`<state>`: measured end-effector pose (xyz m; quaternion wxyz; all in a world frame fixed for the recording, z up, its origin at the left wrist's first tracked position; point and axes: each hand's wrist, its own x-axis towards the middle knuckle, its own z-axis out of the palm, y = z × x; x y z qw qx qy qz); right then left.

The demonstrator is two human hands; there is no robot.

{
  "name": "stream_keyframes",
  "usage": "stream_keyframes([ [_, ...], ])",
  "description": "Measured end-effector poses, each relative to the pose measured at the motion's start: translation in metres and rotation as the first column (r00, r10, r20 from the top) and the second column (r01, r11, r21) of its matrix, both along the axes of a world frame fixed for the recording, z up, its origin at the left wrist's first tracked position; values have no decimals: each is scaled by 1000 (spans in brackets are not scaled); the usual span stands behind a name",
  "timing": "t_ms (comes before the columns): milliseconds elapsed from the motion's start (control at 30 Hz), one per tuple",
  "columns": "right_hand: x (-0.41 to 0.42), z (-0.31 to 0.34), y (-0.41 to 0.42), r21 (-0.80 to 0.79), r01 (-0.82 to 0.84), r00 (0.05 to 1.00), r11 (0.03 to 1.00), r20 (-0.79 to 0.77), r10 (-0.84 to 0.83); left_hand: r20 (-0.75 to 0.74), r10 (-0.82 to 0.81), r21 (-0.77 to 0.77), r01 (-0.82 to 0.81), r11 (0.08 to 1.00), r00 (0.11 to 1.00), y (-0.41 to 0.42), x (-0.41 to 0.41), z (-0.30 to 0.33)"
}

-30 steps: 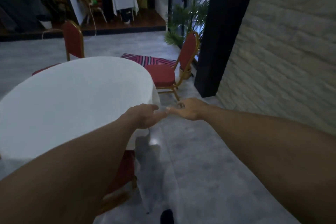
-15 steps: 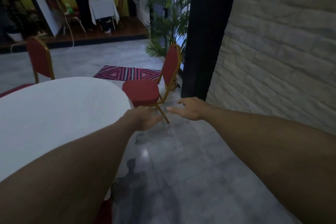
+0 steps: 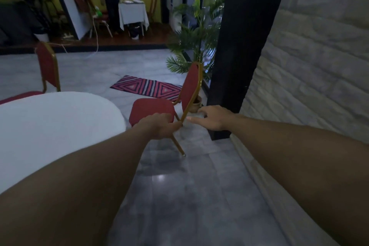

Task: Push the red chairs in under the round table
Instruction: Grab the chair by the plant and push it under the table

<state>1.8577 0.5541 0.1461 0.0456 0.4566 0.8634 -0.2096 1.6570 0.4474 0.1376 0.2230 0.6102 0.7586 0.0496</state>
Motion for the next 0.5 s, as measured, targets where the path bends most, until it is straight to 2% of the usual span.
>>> stream_keyframes([
  [267, 0, -7, 112, 0, -34, 999, 999, 32, 34, -5, 86, -3, -86, 996, 996, 94, 12, 2],
  [500, -25, -20, 222, 22, -66, 997, 998, 35, 65, -2, 86, -15, -86, 996, 996, 210, -14, -25],
])
